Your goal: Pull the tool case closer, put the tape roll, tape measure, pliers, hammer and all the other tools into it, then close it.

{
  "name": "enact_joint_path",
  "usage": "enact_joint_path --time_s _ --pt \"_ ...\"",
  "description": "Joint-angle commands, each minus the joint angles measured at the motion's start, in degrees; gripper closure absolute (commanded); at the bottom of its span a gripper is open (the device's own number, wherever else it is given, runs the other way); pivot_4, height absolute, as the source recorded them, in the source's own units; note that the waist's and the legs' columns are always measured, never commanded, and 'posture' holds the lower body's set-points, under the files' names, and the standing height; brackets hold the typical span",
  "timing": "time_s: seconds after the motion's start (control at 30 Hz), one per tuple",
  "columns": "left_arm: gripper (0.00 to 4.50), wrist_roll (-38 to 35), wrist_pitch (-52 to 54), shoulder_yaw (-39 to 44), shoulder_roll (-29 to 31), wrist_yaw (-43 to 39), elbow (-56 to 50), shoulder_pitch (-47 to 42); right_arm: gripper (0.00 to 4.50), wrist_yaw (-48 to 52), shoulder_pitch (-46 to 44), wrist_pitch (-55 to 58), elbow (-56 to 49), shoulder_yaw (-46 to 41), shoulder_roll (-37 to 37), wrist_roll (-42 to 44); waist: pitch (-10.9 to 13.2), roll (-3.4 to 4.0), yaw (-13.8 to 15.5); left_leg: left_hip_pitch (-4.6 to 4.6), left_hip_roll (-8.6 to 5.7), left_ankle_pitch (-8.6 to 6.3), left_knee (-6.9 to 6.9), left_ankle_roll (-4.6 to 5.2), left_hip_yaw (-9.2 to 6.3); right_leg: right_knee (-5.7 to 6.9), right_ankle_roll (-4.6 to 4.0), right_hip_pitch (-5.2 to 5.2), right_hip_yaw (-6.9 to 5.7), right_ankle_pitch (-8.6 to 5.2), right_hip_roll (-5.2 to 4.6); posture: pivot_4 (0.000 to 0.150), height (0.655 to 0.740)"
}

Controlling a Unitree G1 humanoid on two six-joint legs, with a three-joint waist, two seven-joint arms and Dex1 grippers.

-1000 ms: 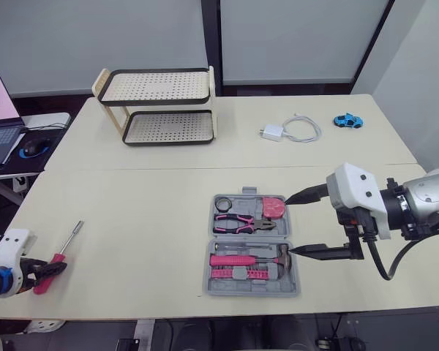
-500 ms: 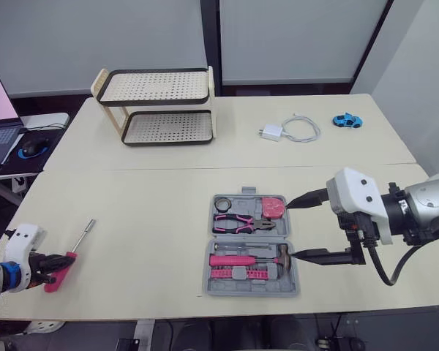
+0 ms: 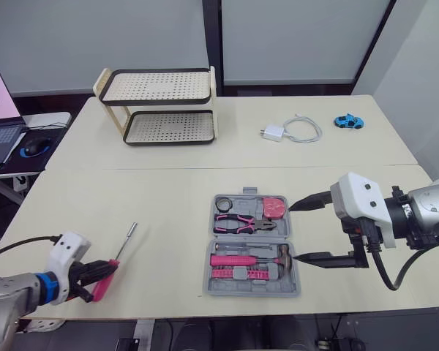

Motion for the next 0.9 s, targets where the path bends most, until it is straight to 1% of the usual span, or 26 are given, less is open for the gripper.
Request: enact_joint_path --time_s 0.03,0.3,0.5,0.57,0.67,0.9 --pt "4.01 1.8 2.4 -3.0 -1.5 5.1 -2.2 -2.9 0.00 0.5 -0.6 -1.2 -0.1 -0.2 -0.6 -0.6 0.0 0.02 0.0 0.00 -0.03 0.00 0.00 0.00 0.00 -0.01 0.00 0.01 0.00 0.00 0.04 0.150 0.7400" --pt "4.01 2.8 6.5 -9.2 -3.2 7.5 -0.8 -10.0 0.00 0.5 0.0 -1.3 -0.3 0.0 -0.6 -1.5 0.0 0.18 0.4 0.00 -0.07 0.00 0.01 0.00 -0.01 0.00 0.01 0.03 -0.02 0.00 0.04 0.150 0.7400" --pt "4.01 3.8 5.4 -11.7 -3.8 6.8 3.1 -12.6 0.00 0.0 0.7 -1.0 -0.8 -0.6 -0.8 -1.3 0.0 0.25 1.1 0.01 -0.10 0.00 0.03 0.00 0.01 -0.02 0.01 0.04 0.00 0.01 0.03 0.150 0.7400" --pt "3.28 4.6 4.1 -12.6 -3.4 6.0 4.5 -12.7 0.00 -0.1 0.9 -0.9 -0.9 -0.8 -0.9 -1.2 -0.1 0.31 1.2 0.01 -0.10 0.00 0.03 0.00 0.01 -0.03 0.02 0.05 0.00 0.01 0.03 0.150 0.7400" --pt "2.41 4.4 3.1 -12.6 -3.0 5.0 5.5 -12.7 0.00 -0.4 1.2 -0.8 -1.1 -1.1 -1.0 -1.0 -0.1 0.32 1.2 0.02 -0.08 0.00 0.02 0.00 -0.01 -0.06 0.01 0.07 -0.02 0.01 0.04 0.150 0.7400" --pt "0.57 2.7 0.1 -8.8 -0.2 1.6 4.4 -10.0 0.00 -1.7 1.6 -0.5 -1.7 -1.8 -0.7 -0.5 -0.1 0.31 1.0 0.02 -0.04 0.00 0.01 0.00 -0.01 -0.06 0.01 0.05 -0.02 0.01 0.06 0.150 0.7400"
